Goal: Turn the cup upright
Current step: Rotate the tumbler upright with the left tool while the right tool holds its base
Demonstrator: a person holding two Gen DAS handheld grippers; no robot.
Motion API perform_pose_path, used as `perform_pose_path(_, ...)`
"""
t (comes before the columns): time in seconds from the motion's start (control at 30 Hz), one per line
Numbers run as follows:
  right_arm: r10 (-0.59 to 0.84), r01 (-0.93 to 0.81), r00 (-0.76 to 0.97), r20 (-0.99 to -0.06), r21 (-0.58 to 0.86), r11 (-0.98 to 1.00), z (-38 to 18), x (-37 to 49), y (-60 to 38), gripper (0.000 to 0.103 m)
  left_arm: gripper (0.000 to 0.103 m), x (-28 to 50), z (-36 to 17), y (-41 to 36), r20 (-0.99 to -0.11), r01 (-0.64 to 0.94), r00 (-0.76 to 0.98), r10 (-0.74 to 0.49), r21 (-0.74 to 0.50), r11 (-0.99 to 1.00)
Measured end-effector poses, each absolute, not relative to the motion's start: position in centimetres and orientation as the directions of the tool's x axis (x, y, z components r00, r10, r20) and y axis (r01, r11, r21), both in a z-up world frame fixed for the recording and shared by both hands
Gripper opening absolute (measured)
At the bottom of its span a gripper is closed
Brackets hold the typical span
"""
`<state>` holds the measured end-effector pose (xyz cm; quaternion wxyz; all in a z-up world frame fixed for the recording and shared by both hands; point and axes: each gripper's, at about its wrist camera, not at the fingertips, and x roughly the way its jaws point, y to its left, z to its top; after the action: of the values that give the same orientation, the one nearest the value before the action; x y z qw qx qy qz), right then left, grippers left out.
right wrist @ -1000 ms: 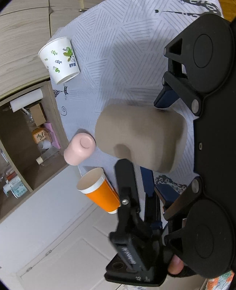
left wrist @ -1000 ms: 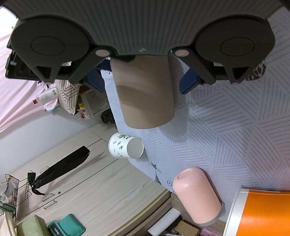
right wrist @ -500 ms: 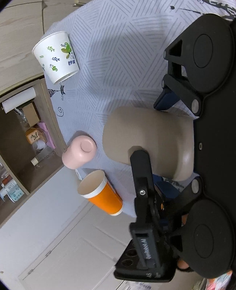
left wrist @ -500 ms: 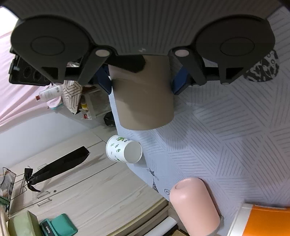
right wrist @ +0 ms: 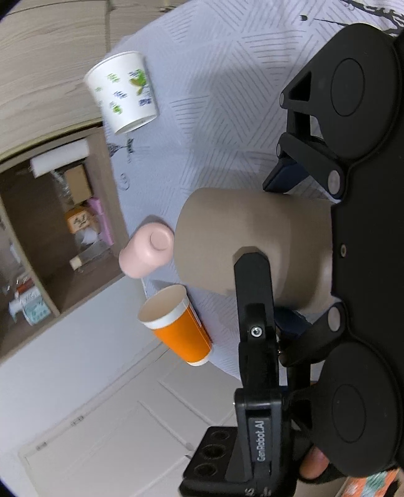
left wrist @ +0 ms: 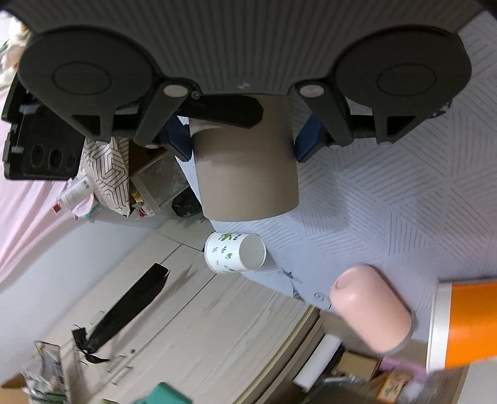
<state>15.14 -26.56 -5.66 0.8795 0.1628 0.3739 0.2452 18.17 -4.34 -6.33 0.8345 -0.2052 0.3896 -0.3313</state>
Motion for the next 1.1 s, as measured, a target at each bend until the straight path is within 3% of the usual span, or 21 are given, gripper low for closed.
perform_pose_path(0.57,0.506,-0.475,0.700,-0.504,0.200,0.857,-4.5,11.0,-23.4,0.084,0.071,13.0,-5.1,-2.5,-0.425,0.517,0.588,-0.688,-0.457,0.724)
perform_pose_path(1.1,0.442,-0.510,0.780,-0.443,-0.041,0.859,-4.6,13.2,-19.1,0.083,0.071,15.1,-4.1,-1.8,-0.445,0.510,0.671,-0.593,-0.303,0.805)
